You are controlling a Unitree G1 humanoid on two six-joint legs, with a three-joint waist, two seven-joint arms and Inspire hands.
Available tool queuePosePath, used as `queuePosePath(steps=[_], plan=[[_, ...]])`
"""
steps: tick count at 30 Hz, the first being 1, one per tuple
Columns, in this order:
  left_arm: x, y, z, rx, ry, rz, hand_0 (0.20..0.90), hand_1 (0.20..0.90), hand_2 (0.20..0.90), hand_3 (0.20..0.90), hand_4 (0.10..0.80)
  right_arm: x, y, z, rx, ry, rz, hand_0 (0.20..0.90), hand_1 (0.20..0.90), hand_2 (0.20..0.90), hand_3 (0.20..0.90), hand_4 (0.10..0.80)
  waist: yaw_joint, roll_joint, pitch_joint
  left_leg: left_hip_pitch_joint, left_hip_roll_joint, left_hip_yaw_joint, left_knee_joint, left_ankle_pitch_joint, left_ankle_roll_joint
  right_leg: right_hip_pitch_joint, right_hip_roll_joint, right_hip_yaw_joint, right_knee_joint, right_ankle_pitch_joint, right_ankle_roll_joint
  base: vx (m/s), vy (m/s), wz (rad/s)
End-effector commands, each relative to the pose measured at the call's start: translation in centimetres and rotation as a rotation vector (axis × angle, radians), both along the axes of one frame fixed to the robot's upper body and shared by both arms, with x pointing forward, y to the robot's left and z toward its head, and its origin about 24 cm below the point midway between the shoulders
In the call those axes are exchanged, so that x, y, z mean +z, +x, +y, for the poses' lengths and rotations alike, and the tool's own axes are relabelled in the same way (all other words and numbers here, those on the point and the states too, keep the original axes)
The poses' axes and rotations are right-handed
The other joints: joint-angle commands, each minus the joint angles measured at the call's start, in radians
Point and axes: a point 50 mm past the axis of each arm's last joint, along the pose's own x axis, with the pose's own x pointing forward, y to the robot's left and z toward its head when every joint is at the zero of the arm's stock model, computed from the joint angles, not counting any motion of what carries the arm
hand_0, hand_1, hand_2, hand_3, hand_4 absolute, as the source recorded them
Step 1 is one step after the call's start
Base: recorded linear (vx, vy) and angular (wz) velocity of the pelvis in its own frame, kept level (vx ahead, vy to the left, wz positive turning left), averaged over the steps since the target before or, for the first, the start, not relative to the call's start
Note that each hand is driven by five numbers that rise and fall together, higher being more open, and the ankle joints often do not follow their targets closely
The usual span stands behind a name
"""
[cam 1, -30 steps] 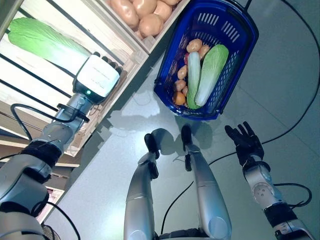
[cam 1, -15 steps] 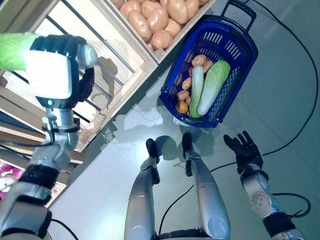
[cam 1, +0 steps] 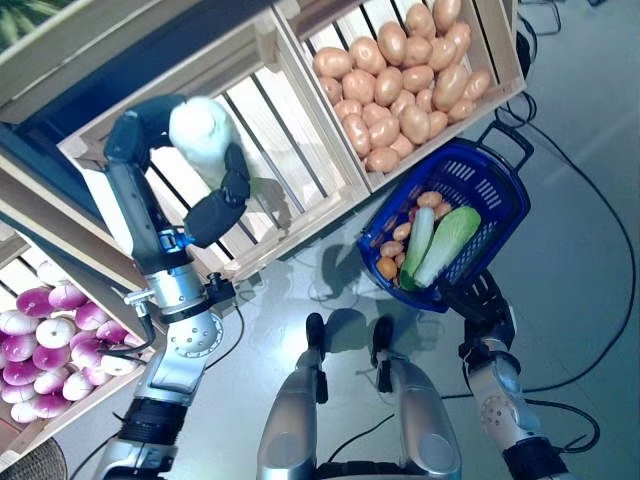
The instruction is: Put vegetables into the basket
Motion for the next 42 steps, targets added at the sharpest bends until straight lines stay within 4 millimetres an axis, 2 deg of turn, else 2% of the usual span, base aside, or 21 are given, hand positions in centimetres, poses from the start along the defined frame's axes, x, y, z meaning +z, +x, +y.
queuePosePath(steps=[1, 2, 4, 5, 9, 12, 15, 16, 19, 24, 28, 35, 42], plan=[[1.4, -1.0, -0.5, -0.345, -0.160, -0.134, 0.300, 0.300, 0.300, 0.300, 0.400, 2.8, -0.4, -1.0, -0.013, -0.105, -0.183, 0.900, 0.900, 0.900, 0.900, 0.800, -0.015, -0.023, -0.147, 0.055, -0.048, -0.035, -0.017, -0.077, -0.025, 0.189, -0.015, -0.065, -0.188, 0.054, 0.034, 0.070, -0.050, 0.05], [0.5, -0.6, -0.8, -0.475, -0.271, -0.090, 0.300, 0.300, 0.300, 0.300, 0.400, 3.2, -0.4, -1.0, 0.018, -0.152, -0.204, 0.900, 0.900, 0.900, 0.900, 0.800, -0.016, -0.024, -0.177, 0.087, -0.043, -0.038, -0.058, -0.061, -0.026, 0.219, -0.011, -0.065, -0.219, 0.070, 0.038, 0.093, -0.053, 0.00], [-0.4, -0.5, -0.9, -0.551, -0.350, -0.066, 0.300, 0.300, 0.300, 0.300, 0.400, 3.3, -0.5, -1.0, 0.041, -0.175, -0.211, 0.900, 0.900, 0.900, 0.900, 0.800, -0.016, -0.023, -0.200, 0.106, -0.042, -0.042, -0.073, -0.056, -0.027, 0.238, -0.009, -0.066, -0.231, 0.074, 0.038, 0.075, -0.033, -0.04], [-1.4, -0.3, -1.3, -0.655, -0.424, -0.032, 0.300, 0.300, 0.300, 0.300, 0.400, 3.5, -0.6, -0.9, 0.071, -0.181, -0.228, 0.900, 0.900, 0.900, 0.900, 0.800, -0.016, -0.023, -0.225, 0.127, -0.039, -0.042, -0.082, -0.056, -0.026, 0.255, -0.008, -0.068, -0.237, 0.075, 0.037, 0.056, -0.020, 0.00], [-2.5, -0.2, -2.9, -0.761, -0.396, 0.055, 0.300, 0.300, 0.300, 0.300, 0.400, 3.7, -1.0, -0.6, 0.177, -0.187, -0.258, 0.900, 0.900, 0.900, 0.900, 0.800, -0.022, -0.024, -0.274, 0.166, -0.031, -0.033, -0.092, -0.065, -0.022, 0.290, -0.004, -0.068, -0.247, 0.075, 0.036, 0.069, -0.030, 0.03], [-3.8, 0.2, -4.3, -0.895, -0.393, 0.183, 0.300, 0.300, 0.300, 0.300, 0.400, 5.0, -0.7, -0.4, 0.304, -0.237, -0.335, 0.900, 0.900, 0.900, 0.900, 0.800, -0.022, -0.024, -0.314, 0.208, -0.027, -0.023, -0.109, -0.073, -0.020, 0.332, -0.007, -0.070, -0.284, 0.087, 0.043, 0.058, -0.026, 0.11], [-4.5, 0.5, -5.0, -0.906, -0.350, 0.274, 0.300, 0.300, 0.300, 0.300, 0.400, 5.8, -0.4, -0.3, 0.366, -0.267, -0.374, 0.900, 0.900, 0.900, 0.900, 0.800, -0.020, -0.023, -0.333, 0.230, -0.026, -0.018, -0.120, -0.078, -0.018, 0.351, -0.009, -0.073, -0.309, 0.101, 0.051, 0.047, -0.015, 0.10], [-5.2, 0.6, -5.2, -0.883, -0.294, 0.349, 0.300, 0.300, 0.300, 0.300, 0.400, 6.7, -0.3, -0.3, 0.432, -0.293, -0.398, 0.900, 0.900, 0.900, 0.900, 0.800, -0.020, -0.021, -0.355, 0.252, -0.024, -0.013, -0.132, -0.081, -0.018, 0.366, -0.009, -0.070, -0.323, 0.107, 0.057, 0.087, -0.004, 0.05], [-6.0, 0.4, -4.5, -0.861, -0.246, 0.430, 0.300, 0.300, 0.300, 0.300, 0.400, 7.8, -0.6, -0.9, 0.492, -0.344, -0.419, 0.900, 0.900, 0.900, 0.900, 0.800, -0.019, -0.022, -0.374, 0.266, -0.022, -0.013, -0.139, -0.088, -0.016, 0.380, -0.010, -0.071, -0.334, 0.110, 0.063, 0.025, 0.001, 0.00], [-6.7, 0.4, -3.8, -0.844, -0.235, 0.495, 0.300, 0.300, 0.300, 0.300, 0.400, 9.5, -0.2, -1.5, 0.557, -0.368, -0.451, 0.900, 0.900, 0.900, 0.900, 0.800, -0.010, -0.029, -0.397, 0.282, -0.020, -0.009, -0.139, -0.102, -0.012, 0.393, -0.019, -0.078, -0.346, 0.115, 0.072, 0.000, 0.000, 0.00], [-6.7, 0.6, -4.1, -0.842, -0.205, 0.511, 0.300, 0.300, 0.300, 0.300, 0.400, 10.3, 0.1, -0.5, 0.669, -0.403, -0.456, 0.900, 0.900, 0.900, 0.900, 0.800, -0.005, -0.034, -0.411, 0.289, -0.020, -0.008, -0.139, -0.108, -0.011, 0.396, -0.023, -0.080, -0.346, 0.117, 0.079, 0.000, 0.000, 0.00], [-6.7, 0.7, -4.2, -0.831, -0.174, 0.518, 0.300, 0.300, 0.300, 0.300, 0.400, 10.3, 0.4, 0.5, 0.794, -0.445, -0.414, 0.900, 0.900, 0.900, 0.900, 0.800, -0.001, -0.038, -0.431, 0.302, -0.017, -0.008, -0.139, -0.116, -0.012, 0.405, -0.023, -0.078, -0.346, 0.112, 0.081, 0.000, 0.000, 0.00], [-6.4, 0.7, -3.1, -0.761, -0.170, 0.495, 0.300, 0.300, 0.300, 0.300, 0.400, 9.1, 0.5, -0.6, 0.774, -0.471, -0.293, 0.900, 0.900, 0.900, 0.900, 0.800, 0.000, -0.040, -0.445, 0.309, -0.012, -0.007, -0.139, -0.119, -0.015, 0.410, -0.023, -0.074, -0.346, 0.109, 0.082, 0.000, 0.000, 0.00]])
